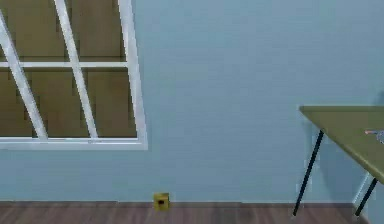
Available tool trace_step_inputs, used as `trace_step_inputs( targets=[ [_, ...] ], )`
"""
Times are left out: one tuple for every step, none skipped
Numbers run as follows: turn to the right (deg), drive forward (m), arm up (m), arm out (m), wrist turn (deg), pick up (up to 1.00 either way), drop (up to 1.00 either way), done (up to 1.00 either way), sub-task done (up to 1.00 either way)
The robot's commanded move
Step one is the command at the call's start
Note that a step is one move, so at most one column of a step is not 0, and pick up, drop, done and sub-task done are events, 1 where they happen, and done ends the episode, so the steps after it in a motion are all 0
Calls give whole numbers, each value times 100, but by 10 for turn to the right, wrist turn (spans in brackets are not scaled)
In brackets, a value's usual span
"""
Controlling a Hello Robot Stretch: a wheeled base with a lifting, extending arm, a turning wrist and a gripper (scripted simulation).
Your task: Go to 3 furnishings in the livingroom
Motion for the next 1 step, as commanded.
trace_step_inputs(
  targets=[
    [450,0,0,0,0,0,0,0,0]
  ],
)
